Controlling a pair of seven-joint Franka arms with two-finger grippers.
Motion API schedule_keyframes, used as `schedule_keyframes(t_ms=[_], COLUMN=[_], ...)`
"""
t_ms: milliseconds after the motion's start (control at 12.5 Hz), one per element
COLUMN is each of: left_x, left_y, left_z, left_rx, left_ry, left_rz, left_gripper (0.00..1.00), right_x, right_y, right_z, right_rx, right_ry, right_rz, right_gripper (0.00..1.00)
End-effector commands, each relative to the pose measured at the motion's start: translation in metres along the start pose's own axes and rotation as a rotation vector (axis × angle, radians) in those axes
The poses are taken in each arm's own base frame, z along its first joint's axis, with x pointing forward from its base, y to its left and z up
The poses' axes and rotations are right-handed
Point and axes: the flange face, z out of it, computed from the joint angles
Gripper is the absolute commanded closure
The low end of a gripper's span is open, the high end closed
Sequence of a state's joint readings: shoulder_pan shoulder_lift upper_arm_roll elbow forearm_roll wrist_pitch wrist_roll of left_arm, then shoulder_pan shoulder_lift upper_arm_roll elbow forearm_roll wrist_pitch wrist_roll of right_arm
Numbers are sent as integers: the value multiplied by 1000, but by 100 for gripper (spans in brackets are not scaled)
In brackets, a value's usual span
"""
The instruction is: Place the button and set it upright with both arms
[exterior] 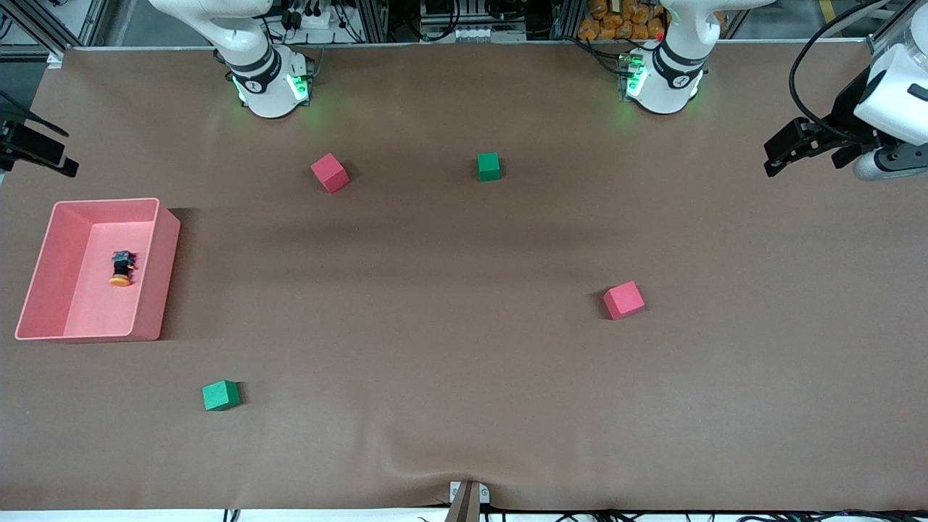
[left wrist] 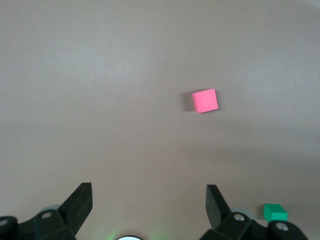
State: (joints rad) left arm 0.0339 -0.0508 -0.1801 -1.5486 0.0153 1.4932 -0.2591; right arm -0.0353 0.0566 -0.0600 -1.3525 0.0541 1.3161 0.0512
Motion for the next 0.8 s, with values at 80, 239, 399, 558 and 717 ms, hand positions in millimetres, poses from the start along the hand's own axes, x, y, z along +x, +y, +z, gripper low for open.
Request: schedule_keyframes(t_ms=[80, 239, 399, 558, 717], left_x=[-5, -3, 1, 1, 0], left_y=[0, -4, -6, -6, -4], left_z=[-7, -11, -13, -8, -6], left_rx=[-1, -1, -2, 1, 2], left_ry=[6, 14, 9, -3, -10], left_rz=[-7, -10, 3, 46, 54], left_gripper=[0, 0, 0, 0, 0], right_x=[-3, -3, -3, -4, -3], right_y=[3, 3, 3, 2, 2], right_z=[-5, -6, -5, -6, -5], right_rx=[10, 10, 10, 10, 10], right_ry=[-4, -2, -4, -2, -4], right_rz=[-1, -1, -1, -3, -3], right_gripper=[0, 0, 0, 0, 0])
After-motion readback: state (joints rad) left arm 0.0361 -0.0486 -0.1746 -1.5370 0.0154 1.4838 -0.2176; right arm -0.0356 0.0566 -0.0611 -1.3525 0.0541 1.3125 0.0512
